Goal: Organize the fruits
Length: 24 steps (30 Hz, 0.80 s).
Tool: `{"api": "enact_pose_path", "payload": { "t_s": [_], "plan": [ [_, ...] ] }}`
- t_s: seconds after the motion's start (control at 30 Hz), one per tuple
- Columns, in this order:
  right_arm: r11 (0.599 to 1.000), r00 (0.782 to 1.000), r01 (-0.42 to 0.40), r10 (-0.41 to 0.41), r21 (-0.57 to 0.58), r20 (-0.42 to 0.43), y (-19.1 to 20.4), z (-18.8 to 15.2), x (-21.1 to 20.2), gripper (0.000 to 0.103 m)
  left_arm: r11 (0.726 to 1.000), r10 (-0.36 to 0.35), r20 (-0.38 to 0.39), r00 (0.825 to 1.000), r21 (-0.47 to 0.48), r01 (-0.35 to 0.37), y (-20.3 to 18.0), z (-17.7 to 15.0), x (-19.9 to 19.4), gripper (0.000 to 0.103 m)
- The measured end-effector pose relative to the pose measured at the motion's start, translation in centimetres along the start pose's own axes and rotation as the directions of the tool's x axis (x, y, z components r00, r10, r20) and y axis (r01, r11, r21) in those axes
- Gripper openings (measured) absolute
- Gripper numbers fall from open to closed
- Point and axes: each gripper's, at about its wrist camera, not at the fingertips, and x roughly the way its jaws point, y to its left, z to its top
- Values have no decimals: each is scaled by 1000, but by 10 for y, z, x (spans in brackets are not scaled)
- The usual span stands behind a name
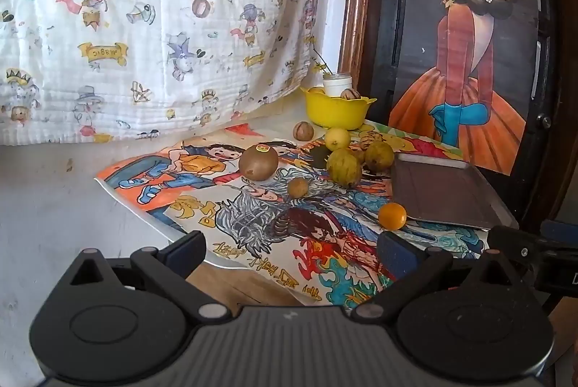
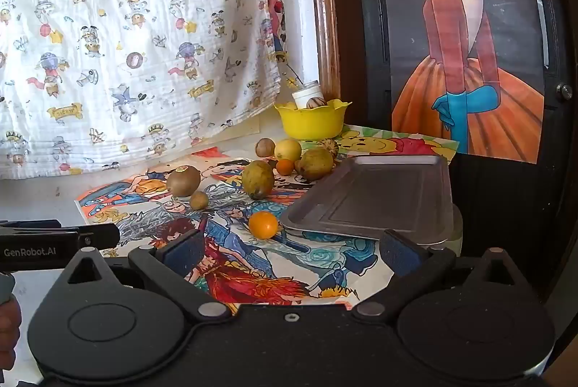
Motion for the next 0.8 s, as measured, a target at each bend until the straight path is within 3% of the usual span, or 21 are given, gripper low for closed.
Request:
{"api": "enact_pose_path", "payload": {
  "t_s": [0.8],
  "plan": [
    [1000,1000,2,-2,7,-10,-1,-1,0,102,1000,-10,-13,1000,-5,10,2,-1,0,103]
  ]
}}
